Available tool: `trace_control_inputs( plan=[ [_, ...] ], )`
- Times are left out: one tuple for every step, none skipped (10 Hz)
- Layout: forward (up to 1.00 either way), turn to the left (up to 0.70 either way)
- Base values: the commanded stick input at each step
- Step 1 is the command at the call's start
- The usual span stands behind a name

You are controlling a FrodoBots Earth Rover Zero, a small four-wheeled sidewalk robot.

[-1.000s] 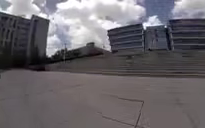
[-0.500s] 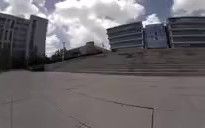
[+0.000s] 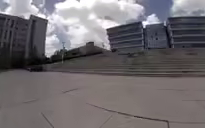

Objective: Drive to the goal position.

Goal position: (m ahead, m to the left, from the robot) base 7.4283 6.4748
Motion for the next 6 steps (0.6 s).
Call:
trace_control_inputs(
  plan=[
    [0.7, 0.02],
    [0.7, 0.1],
    [0.7, 0.01],
    [0.7, 0.06],
    [0.7, 0.01],
    [0.7, 0.0]
  ],
)
